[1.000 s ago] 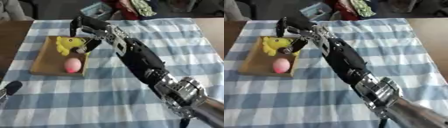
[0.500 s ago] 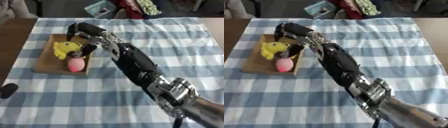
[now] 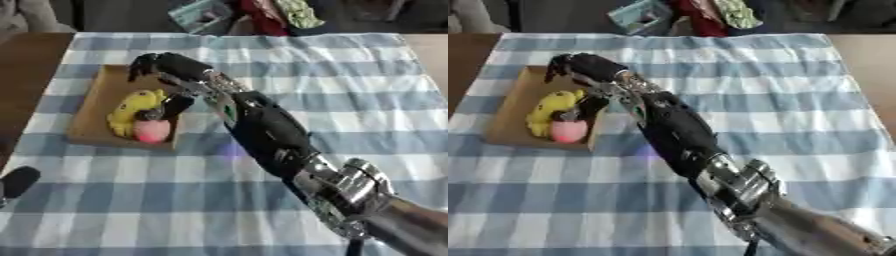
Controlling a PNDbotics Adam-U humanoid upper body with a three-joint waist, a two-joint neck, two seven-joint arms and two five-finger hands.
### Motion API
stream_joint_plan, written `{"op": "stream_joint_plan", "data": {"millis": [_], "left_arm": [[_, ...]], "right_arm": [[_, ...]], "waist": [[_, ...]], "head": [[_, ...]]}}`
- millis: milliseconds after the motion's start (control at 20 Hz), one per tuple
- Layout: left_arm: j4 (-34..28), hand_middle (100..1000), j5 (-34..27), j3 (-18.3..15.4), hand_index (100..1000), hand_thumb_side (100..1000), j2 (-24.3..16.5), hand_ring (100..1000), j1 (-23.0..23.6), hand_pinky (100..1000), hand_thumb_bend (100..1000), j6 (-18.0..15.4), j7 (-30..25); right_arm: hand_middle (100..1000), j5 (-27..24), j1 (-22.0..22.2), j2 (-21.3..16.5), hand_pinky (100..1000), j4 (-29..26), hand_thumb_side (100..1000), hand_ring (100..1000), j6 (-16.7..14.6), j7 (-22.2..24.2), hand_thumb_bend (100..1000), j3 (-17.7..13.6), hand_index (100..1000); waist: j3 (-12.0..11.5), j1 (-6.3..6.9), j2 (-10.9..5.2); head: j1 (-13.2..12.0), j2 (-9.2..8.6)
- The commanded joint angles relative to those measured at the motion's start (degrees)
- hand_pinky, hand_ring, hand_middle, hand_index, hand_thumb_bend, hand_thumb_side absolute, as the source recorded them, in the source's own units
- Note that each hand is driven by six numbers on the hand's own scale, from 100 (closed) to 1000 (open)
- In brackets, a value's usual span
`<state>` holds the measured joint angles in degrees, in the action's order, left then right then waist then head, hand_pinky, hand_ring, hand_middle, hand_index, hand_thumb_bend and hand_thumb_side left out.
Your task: Pick up objects on the table and place them in the box.
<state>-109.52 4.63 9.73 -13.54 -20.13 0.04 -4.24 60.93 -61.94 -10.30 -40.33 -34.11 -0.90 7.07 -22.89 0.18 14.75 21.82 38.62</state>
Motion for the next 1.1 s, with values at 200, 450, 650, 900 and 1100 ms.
{"op": "stream_joint_plan", "data": {"millis": [200, 450, 650, 900, 1100], "left_arm": [[-0.7, 508, 0.1, -0.2, 678, 309, -0.8, 531, -0.7, 541, 806, -0.1, 0.1], [-0.2, 508, 0.6, -1.0, 678, 308, -1.0, 531, -0.2, 540, 806, 0.0, 0.9], [0.2, 508, 1.1, -2.3, 678, 308, -1.3, 531, 0.5, 540, 807, 0.1, 2.3], [0.6, 508, 1.8, -3.6, 678, 308, -1.8, 531, 1.5, 540, 808, 0.1, 3.8], [0.9, 508, 2.2, -4.3, 678, 308, -2.1, 531, 1.8, 539, 808, 0.2, 4.7]], "right_arm": [[758, -5.2, -2.6, -1.9, 746, -3.4, 400, 729, -0.4, 0.8, 530, 0.0, 769], [758, -15.3, -4.0, -5.0, 746, -7.7, 376, 728, 0.1, 4.2, 498, 1.0, 769], [735, -25.1, -4.1, -8.6, 744, -12.3, 412, 714, 2.1, 7.6, 367, 1.7, 770], [702, -35.4, -2.3, -13.2, 734, -18.0, 575, 691, 8.4, 11.3, 181, 1.7, 755], [697, -41.9, 0.5, -16.4, 727, -22.6, 616, 685, 14.1, 13.1, 154, 1.4, 753]], "waist": [[1.1, 0.07, -0.70], [3.8, 0.23, -0.96], [7.0, 0.52, -1.46], [10.8, 0.79, -2.00], [13.6, 0.88, -2.17]], "head": [[-0.7, -1.11], [-1.8, -1.26], [-3.2, -1.28], [-4.7, -1.25], [-5.6, -1.41]]}}
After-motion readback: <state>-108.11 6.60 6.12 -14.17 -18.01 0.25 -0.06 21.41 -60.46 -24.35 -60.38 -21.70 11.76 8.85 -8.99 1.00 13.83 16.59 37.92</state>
